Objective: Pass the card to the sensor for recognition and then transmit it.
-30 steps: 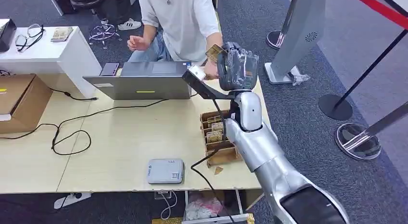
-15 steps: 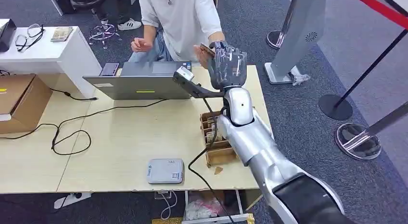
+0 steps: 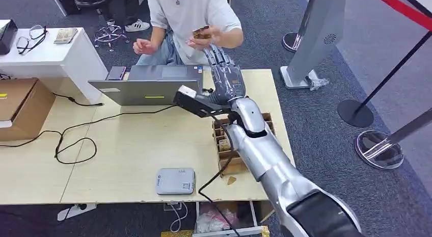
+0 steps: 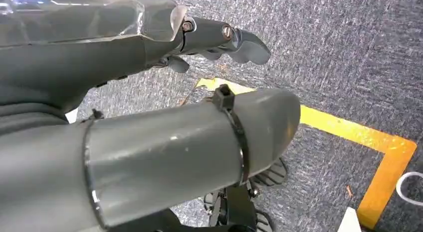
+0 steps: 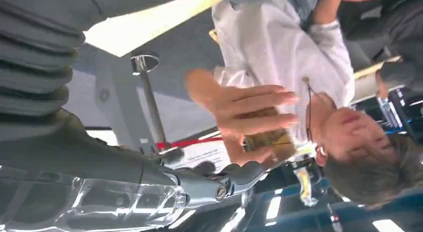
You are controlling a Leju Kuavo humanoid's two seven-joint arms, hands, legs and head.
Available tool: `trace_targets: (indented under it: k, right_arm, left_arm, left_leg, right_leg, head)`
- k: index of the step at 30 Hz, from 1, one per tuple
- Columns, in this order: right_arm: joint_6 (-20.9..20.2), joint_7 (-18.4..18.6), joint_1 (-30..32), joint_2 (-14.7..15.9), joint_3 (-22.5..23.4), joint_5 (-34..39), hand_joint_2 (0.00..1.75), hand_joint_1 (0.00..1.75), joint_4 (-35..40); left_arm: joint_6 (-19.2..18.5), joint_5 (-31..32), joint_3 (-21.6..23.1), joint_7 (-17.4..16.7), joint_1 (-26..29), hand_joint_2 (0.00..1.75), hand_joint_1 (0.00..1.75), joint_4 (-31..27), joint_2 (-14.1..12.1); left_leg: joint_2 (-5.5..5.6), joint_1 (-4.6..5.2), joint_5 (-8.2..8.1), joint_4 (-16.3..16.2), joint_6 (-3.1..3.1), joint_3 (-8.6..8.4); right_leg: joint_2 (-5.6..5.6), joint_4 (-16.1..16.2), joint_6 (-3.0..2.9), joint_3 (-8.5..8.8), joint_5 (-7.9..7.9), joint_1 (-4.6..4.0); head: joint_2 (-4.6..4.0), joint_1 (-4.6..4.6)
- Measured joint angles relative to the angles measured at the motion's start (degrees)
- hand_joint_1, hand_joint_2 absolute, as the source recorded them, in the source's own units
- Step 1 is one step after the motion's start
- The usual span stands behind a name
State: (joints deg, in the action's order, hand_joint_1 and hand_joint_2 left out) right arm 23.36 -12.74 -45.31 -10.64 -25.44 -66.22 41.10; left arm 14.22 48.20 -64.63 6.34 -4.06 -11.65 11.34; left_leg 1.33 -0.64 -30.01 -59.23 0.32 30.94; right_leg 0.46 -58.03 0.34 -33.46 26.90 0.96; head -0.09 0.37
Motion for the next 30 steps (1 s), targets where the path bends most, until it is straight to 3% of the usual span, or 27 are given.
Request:
trace_targets:
  k: [6,11,16,29,30]
  right_arm:
    - [-2.82,-0.83,3.66,6.43,-3.78,5.20,0.00,0.00,7.02]
    - [-2.66,-0.59,7.77,12.62,-5.87,6.20,0.00,0.00,12.36]
    - [-2.71,0.09,11.68,17.41,-6.73,5.61,0.00,0.00,16.36]
    - [-3.67,1.80,24.80,33.18,-7.82,8.00,0.00,0.00,31.06]
    - [-3.75,2.18,25.92,34.35,-7.78,8.00,1.75,0.00,32.47]
  left_arm:
    - [0.48,-0.59,-0.59,1.40,0.26,0.00,0.00,0.00,0.31]
    - [0.03,-0.79,-1.22,1.59,0.56,0.00,0.00,0.00,0.31]
    - [0.03,-1.22,-1.33,1.57,0.80,0.00,0.00,0.00,0.33]
    - [-1.09,-0.57,-1.84,1.64,1.08,0.00,0.00,0.00,0.22]
    - [-1.22,-0.46,-1.84,1.70,1.10,0.00,0.00,0.00,0.20]
  left_leg:
    - [0.01,0.02,-0.01,-0.02,0.01,0.01]
    - [0.06,0.02,-0.02,-0.03,0.02,0.02]
    - [0.04,0.01,-0.05,-0.02,0.01,0.02]
    - [0.16,0.03,-0.11,-0.03,0.11,0.08]
    - [0.16,0.03,-0.11,-0.03,0.11,0.08]
  right_leg:
    - [-0.01,0.03,0.00,0.01,0.00,0.02]
    - [-0.07,0.05,0.01,0.01,0.00,0.02]
    - [-0.06,0.05,0.01,0.00,0.01,0.01]
    - [-0.18,0.09,0.07,0.03,0.05,0.03]
    - [-0.18,0.09,0.07,0.03,0.05,0.03]
  head:
    - [0.00,-0.02]
    - [0.00,-0.02]
    - [0.00,-0.04]
    - [0.00,-0.02]
    - [0.00,-0.02]
